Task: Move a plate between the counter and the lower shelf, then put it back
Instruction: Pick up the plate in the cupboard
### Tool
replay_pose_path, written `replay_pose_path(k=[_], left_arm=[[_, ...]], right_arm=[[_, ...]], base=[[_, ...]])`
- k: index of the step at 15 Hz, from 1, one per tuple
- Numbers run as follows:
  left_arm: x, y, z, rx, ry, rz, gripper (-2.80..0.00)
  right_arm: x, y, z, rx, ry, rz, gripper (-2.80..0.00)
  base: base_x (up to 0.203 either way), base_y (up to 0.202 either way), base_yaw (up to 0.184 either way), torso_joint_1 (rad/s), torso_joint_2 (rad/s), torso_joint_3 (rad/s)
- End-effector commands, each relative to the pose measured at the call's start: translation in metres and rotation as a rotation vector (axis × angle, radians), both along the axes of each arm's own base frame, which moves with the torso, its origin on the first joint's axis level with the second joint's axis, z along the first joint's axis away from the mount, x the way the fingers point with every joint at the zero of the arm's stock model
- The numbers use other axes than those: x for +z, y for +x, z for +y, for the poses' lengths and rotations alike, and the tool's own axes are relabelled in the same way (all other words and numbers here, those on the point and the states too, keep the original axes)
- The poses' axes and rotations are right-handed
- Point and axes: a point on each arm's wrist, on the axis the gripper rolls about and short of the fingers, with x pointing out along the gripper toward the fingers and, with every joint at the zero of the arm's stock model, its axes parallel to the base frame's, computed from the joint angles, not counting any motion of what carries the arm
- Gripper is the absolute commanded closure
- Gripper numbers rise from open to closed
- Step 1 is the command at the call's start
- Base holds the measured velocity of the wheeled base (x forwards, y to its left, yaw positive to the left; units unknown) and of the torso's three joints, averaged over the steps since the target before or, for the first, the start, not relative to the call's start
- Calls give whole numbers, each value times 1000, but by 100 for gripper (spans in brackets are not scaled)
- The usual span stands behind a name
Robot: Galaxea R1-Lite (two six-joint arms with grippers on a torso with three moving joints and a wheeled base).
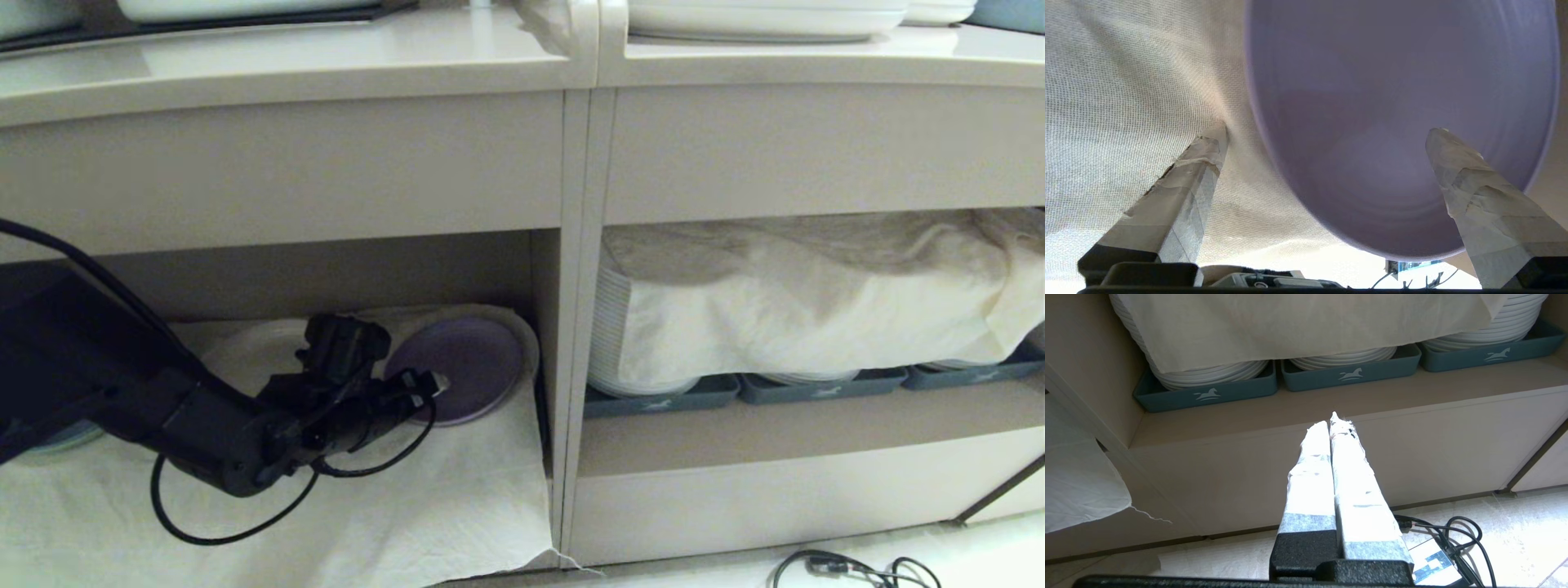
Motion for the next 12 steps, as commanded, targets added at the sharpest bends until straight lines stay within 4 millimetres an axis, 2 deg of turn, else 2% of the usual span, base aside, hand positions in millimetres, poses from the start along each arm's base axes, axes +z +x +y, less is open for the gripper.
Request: replay_pose_path(k=[1,6,7,8,12], left_arm=[[1,-2,-1,0,-4,-1,-280],[0,-2,-2,-2,-5,-2,-280],[0,-2,-2,-1,-6,-5,-165],[-1,-1,-2,-1,-4,-5,0],[2,1,-2,1,-9,-13,0]], right_arm=[[0,0,0,1,1,0,0],[0,0,0,0,1,-1,0],[0,0,0,1,1,0,0],[0,0,0,0,1,0,0],[0,0,0,-1,1,0,0]], base=[[0,0,0,0,0,0],[0,0,0,0,0,0],[0,0,0,0,0,0],[0,0,0,0,0,0],[0,0,0,0,0,0]])
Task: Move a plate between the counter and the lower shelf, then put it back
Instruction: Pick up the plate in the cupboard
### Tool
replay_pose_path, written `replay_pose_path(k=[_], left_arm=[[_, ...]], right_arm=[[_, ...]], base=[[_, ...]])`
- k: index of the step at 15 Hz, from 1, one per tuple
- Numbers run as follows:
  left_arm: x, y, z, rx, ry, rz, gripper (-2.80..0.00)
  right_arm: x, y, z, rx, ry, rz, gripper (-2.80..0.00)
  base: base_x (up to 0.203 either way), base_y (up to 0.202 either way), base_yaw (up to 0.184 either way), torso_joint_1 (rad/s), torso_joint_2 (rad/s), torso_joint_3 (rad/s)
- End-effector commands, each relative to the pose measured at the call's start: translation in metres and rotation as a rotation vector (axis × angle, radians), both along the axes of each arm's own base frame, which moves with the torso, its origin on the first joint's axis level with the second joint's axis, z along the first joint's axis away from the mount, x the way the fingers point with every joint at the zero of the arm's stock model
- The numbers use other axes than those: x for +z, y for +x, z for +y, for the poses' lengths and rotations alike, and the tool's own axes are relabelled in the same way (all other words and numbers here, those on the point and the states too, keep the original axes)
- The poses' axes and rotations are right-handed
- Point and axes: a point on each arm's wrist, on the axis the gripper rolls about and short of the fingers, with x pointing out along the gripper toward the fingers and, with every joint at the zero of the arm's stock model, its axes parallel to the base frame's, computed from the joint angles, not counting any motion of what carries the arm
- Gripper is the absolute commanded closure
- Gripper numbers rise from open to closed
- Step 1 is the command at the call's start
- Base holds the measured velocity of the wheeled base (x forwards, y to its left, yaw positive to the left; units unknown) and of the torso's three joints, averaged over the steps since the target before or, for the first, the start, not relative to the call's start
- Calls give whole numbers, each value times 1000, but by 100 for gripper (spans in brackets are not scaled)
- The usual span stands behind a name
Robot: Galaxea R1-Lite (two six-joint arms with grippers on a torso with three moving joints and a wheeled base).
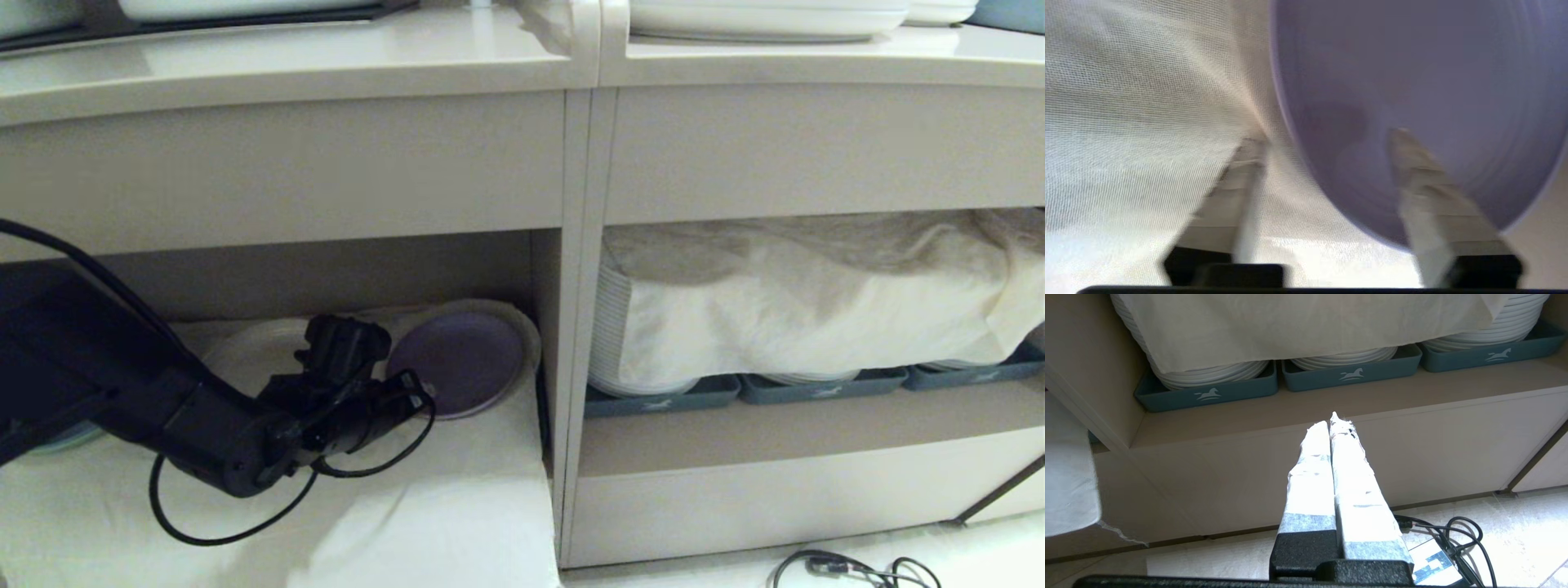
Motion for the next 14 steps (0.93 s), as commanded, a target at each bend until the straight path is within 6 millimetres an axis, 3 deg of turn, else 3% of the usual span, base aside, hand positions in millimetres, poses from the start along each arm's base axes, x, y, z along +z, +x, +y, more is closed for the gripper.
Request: replay_pose_path(k=[1,14], left_arm=[[0,0,0,3,-6,-4,0],[8,-5,2,3,-7,-15,0]], right_arm=[[0,0,0,-2,1,0,0],[0,0,0,0,1,-1,0]], base=[[0,0,0,0,0,0],[0,0,0,0,0,0]])
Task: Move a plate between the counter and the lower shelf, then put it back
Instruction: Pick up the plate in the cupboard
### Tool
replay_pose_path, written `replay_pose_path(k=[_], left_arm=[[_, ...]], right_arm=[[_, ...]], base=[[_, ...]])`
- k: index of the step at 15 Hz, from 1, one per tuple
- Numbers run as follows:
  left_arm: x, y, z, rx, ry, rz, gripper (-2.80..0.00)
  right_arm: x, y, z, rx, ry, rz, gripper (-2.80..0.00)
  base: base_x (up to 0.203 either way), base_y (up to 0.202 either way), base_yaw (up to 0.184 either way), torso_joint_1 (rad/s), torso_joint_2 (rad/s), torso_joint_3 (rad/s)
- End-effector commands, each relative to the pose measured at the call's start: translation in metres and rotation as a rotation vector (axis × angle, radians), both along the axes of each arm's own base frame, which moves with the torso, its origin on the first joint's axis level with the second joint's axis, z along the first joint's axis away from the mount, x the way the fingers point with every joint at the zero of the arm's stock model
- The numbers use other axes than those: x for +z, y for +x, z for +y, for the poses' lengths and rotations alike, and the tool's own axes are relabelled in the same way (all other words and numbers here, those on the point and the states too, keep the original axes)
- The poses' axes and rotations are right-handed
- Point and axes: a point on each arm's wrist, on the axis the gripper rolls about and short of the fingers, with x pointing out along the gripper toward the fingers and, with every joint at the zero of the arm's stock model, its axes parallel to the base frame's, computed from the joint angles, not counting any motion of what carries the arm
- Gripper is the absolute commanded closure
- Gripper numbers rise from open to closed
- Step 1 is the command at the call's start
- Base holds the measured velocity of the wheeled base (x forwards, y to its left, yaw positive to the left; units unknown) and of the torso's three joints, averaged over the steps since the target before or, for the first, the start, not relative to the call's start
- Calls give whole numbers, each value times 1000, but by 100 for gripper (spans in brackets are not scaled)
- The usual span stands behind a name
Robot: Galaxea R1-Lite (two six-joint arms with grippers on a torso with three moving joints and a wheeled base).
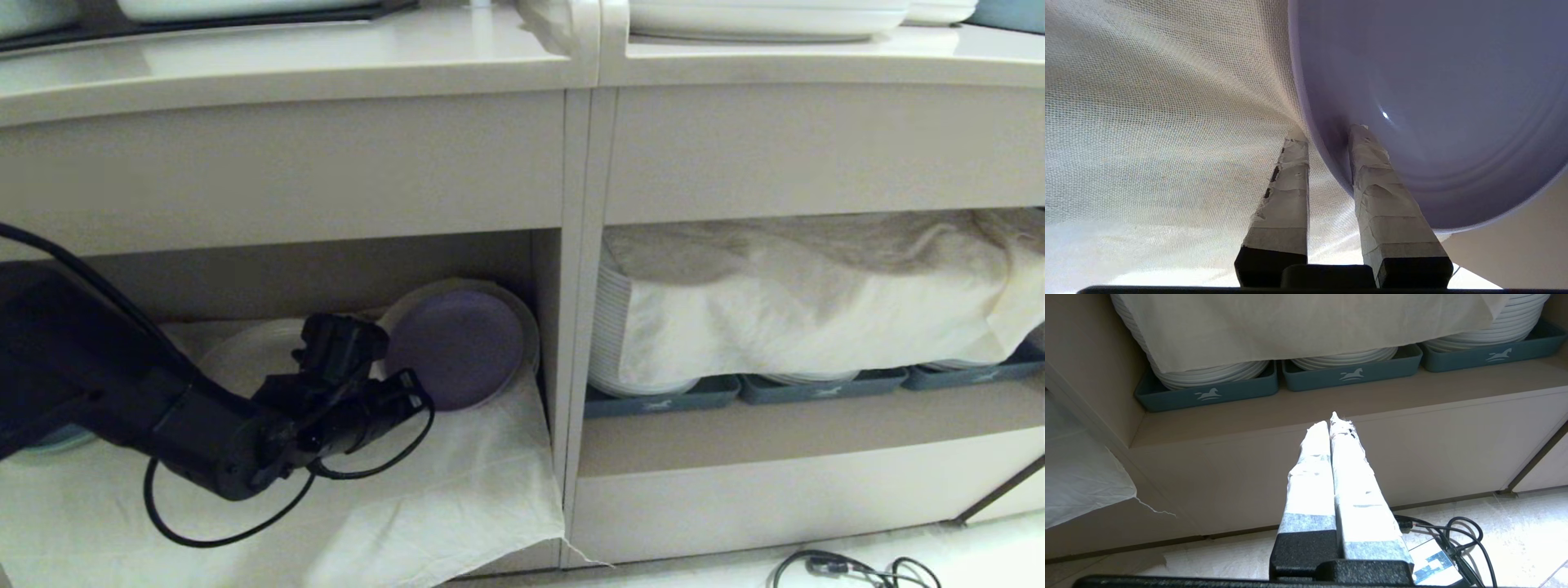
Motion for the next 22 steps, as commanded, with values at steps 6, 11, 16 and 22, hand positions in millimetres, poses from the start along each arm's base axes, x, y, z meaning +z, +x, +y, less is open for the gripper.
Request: replay_pose_path(k=[6,11,16,22], left_arm=[[10,-7,4,6,-8,-12,0],[8,-9,4,6,-5,-4,0],[3,-12,6,5,3,17,0],[6,-21,9,-5,12,18,0]], right_arm=[[0,0,0,0,0,1,0],[0,0,0,0,0,0,0],[0,0,0,0,0,0,0],[0,0,0,-1,0,0,0]], base=[[0,0,0,0,0,0],[0,0,0,0,0,0],[0,0,0,0,0,0],[0,0,0,0,0,0]])
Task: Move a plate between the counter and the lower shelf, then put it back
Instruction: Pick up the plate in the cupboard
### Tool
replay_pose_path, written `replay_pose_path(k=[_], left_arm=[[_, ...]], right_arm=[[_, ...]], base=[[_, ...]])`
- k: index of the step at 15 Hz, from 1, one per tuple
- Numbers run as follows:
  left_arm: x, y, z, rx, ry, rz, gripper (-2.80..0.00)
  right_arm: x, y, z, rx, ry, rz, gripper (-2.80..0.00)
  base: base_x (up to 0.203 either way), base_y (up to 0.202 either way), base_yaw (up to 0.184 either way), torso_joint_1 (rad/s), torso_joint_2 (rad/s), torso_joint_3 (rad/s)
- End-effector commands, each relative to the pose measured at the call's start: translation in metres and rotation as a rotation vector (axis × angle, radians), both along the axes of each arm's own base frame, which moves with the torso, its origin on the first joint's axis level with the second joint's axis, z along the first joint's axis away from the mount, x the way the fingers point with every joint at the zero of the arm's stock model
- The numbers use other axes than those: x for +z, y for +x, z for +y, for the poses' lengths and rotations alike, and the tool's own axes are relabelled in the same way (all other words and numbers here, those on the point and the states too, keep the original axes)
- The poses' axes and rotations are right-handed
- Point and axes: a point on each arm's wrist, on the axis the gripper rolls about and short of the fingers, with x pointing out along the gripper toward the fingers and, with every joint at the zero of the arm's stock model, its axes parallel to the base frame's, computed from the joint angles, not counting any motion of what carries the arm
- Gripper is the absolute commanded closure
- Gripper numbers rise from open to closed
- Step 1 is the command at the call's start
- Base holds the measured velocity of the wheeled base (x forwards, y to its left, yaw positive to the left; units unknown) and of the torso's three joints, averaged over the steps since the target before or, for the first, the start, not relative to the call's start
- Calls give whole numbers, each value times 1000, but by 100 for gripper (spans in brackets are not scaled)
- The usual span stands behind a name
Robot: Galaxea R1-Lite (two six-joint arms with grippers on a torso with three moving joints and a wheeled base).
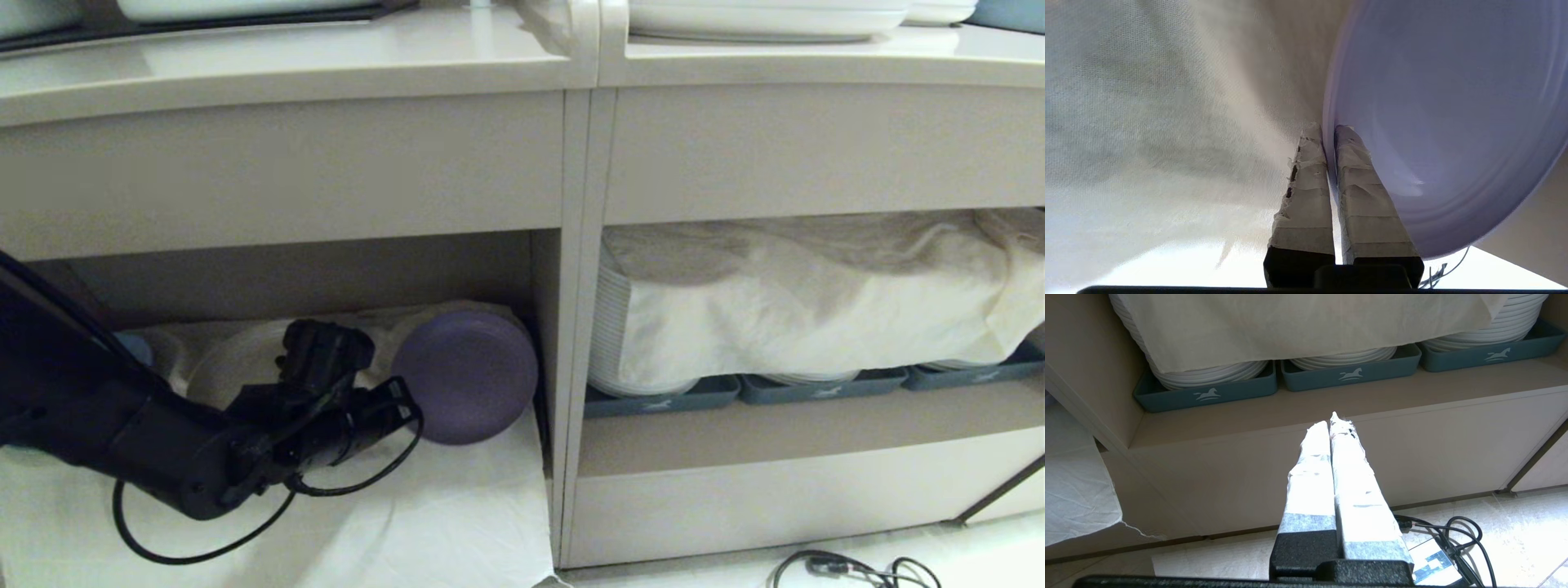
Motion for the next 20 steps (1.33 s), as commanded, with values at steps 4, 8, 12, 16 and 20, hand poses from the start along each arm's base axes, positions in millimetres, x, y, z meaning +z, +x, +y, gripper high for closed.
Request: replay_pose_path(k=[4,8,12,16,20], left_arm=[[9,-13,6,4,-7,-9,0],[15,-20,9,11,-11,3,0],[18,-28,12,20,-21,6,0],[16,-42,18,25,-22,27,0],[17,-55,23,25,-21,29,0]], right_arm=[[0,0,0,1,1,0,0],[0,0,0,-1,1,-1,0],[0,0,0,0,1,0,0],[0,0,0,0,1,0,0],[0,0,0,-1,1,-2,0]], base=[[0,0,0,0,0,0],[0,0,0,0,0,0],[0,0,0,0,0,0],[0,0,0,0,0,0],[0,0,0,0,0,0]])
